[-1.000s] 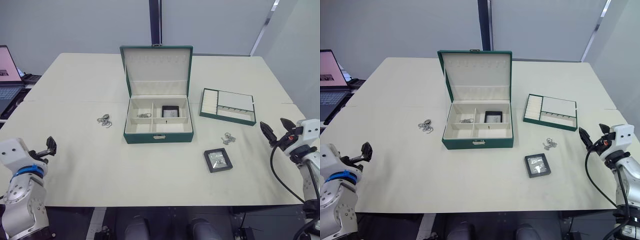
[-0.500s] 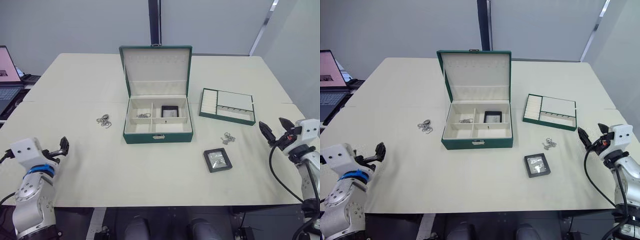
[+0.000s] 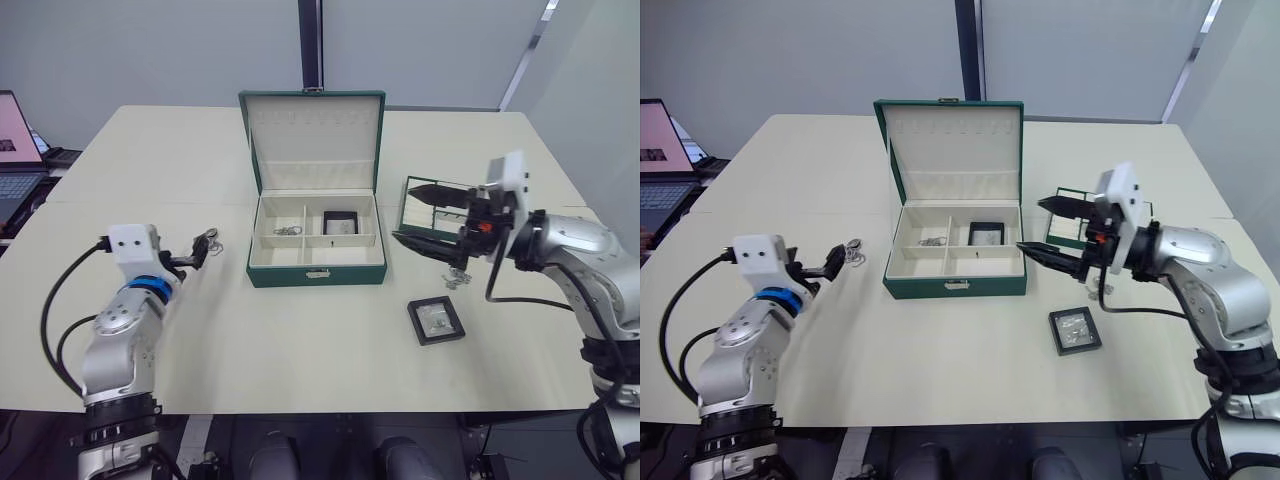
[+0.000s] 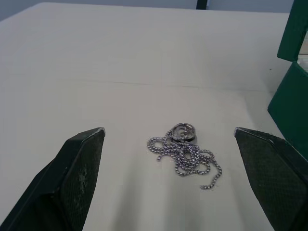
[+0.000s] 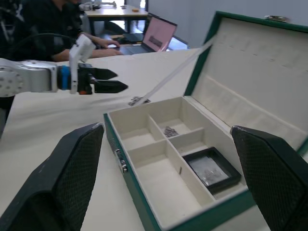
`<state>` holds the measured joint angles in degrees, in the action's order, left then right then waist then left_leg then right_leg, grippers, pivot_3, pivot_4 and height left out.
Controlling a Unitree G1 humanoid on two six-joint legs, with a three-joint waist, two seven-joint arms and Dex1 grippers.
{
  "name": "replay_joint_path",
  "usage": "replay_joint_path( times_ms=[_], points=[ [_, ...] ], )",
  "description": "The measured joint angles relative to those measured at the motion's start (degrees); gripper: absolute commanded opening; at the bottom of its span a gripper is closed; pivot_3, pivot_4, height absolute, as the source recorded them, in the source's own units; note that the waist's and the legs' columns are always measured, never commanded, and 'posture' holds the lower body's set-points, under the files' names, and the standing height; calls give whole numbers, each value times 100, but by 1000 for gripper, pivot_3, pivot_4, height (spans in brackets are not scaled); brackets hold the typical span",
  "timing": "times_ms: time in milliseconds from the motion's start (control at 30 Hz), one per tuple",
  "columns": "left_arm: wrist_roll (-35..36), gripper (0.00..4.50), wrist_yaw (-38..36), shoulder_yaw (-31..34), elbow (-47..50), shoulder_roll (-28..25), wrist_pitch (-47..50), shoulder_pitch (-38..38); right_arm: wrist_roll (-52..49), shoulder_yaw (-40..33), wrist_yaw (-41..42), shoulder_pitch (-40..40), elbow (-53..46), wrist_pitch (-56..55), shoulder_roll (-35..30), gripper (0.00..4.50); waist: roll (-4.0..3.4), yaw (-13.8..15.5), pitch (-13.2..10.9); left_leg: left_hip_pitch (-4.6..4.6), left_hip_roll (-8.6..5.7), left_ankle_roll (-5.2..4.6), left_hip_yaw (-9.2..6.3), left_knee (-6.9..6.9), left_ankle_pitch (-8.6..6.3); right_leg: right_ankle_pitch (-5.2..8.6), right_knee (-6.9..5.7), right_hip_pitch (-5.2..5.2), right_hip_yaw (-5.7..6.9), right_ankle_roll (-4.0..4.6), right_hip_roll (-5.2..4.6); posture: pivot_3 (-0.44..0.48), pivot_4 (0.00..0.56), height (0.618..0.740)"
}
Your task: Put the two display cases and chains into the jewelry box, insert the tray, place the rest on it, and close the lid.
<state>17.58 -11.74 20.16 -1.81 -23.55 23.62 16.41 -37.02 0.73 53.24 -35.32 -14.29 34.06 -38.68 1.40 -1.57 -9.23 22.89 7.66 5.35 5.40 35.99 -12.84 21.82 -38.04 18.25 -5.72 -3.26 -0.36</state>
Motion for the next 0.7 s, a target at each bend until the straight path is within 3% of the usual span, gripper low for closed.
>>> replay_joint_path(
  times_ms=[167,700],
  points=[
    [-186,4476,256,-286,-345,194,132,314,58,320,150,-591,228,30,325,4500,1,6,0,1,1,0,1,2,0,0,0,1,0,0,0,0,150,740],
    [-432,4476,345,-409,-1689,26,421,1204,256,319,184,-654,432,33,508,4500,1,9,0,-1,1,0,4,3,0,0,-5,4,1,0,1,0,150,740]
  ],
)
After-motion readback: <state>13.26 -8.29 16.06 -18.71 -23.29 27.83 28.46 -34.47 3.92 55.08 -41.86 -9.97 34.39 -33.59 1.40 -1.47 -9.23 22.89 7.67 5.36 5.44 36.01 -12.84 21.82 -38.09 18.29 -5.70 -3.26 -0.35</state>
